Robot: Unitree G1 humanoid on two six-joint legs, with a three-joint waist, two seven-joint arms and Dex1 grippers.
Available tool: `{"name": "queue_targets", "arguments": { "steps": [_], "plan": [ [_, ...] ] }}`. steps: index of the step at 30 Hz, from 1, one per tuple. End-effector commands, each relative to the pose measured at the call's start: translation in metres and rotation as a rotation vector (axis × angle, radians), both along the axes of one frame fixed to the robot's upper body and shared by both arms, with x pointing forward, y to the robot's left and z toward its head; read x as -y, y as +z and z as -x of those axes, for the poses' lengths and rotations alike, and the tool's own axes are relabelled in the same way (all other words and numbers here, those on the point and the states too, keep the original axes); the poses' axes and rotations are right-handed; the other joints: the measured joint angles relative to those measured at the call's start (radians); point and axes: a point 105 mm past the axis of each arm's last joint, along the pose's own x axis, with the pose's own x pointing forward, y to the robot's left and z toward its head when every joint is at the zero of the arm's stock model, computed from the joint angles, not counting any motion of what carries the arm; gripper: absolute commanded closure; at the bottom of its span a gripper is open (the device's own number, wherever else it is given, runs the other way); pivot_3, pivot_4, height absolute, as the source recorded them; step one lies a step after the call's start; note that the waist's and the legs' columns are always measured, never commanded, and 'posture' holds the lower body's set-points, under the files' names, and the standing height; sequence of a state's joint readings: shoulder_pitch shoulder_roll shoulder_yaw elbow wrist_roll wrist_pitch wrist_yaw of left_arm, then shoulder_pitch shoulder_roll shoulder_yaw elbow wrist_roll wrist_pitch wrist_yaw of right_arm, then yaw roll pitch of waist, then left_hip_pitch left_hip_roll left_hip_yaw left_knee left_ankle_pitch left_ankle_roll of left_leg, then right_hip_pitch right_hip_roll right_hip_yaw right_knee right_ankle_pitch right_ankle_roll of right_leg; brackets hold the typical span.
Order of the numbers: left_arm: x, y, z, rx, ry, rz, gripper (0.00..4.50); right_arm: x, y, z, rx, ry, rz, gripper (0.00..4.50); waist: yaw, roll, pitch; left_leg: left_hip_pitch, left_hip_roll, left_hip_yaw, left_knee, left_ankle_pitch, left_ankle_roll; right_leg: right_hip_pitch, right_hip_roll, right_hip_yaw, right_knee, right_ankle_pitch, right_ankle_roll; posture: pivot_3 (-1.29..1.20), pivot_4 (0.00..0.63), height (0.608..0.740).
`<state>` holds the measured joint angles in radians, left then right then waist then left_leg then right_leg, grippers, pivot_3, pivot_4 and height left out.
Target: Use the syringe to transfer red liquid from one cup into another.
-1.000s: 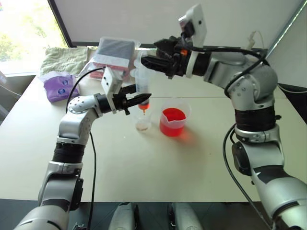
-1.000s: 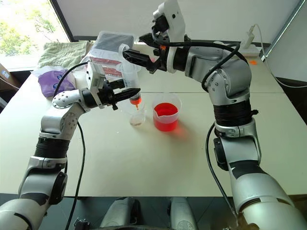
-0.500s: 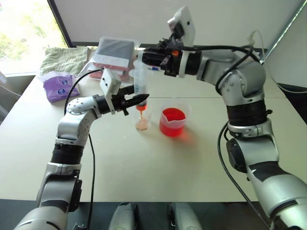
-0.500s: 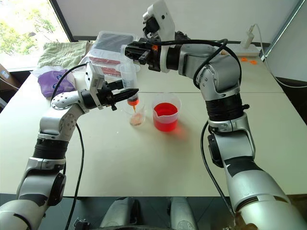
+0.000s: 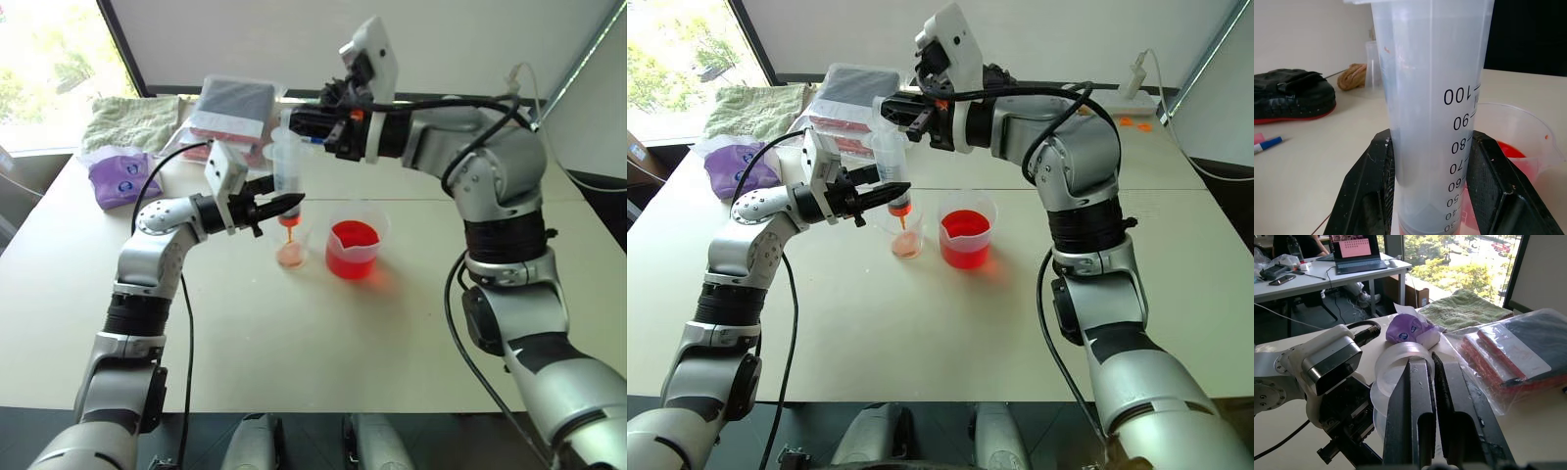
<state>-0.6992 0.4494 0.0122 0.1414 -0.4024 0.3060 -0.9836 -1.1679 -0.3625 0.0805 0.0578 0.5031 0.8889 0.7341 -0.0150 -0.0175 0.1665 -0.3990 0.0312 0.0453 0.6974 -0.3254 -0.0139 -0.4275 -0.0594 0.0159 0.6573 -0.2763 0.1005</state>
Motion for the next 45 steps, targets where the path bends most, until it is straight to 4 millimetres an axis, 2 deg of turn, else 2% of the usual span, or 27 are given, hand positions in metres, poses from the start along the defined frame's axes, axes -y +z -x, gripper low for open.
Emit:
{"name": "queue_targets", "arguments": {
  "steps": [1, 28, 44, 45],
  "plan": [
    [0.006, 0.02, 0.007, 0.088, -0.029, 0.016, 2.99, -0.012, -0.009, 0.013, -0.007, 0.06, 0.031, 4.46, 0.0, 0.0, 0.0, 0.0, 0.0, 0.0, 0.0, 0.0, 0.0, 0.0, 0.0, 0.0, 0.0, 0.0, 0.0, 0.0, 0.15, 0.74],
    [0.003, 0.024, 0.006, 0.09, -0.017, 0.023, 2.99, -0.021, -0.044, 0.026, -0.078, 0.1, 0.091, 4.46, -0.001, 0.0, 0.0, 0.0, 0.0, 0.0, 0.0, 0.0, 0.0, 0.0, 0.0, 0.0, 0.0, 0.0, 0.0, 0.0, 0.15, 0.74],
    [-0.004, 0.025, 0.01, 0.09, 0.0, 0.016, 2.99, -0.02, -0.037, 0.025, -0.071, 0.098, 0.064, 4.46, 0.0, 0.0, 0.0, 0.0, 0.0, 0.0, 0.0, 0.0, 0.0, 0.0, 0.0, 0.0, 0.0, 0.0, 0.0, 0.0, 0.15, 0.74],
    [-0.004, 0.025, 0.01, 0.091, 0.001, 0.016, 2.99, -0.02, -0.036, 0.024, -0.071, 0.095, 0.061, 4.18, 0.0, 0.0, 0.0, 0.0, 0.0, 0.0, 0.0, 0.0, 0.0, 0.0, 0.0, 0.0, 0.0, 0.0, 0.0, 0.0, 0.15, 0.74]
  ]
}}
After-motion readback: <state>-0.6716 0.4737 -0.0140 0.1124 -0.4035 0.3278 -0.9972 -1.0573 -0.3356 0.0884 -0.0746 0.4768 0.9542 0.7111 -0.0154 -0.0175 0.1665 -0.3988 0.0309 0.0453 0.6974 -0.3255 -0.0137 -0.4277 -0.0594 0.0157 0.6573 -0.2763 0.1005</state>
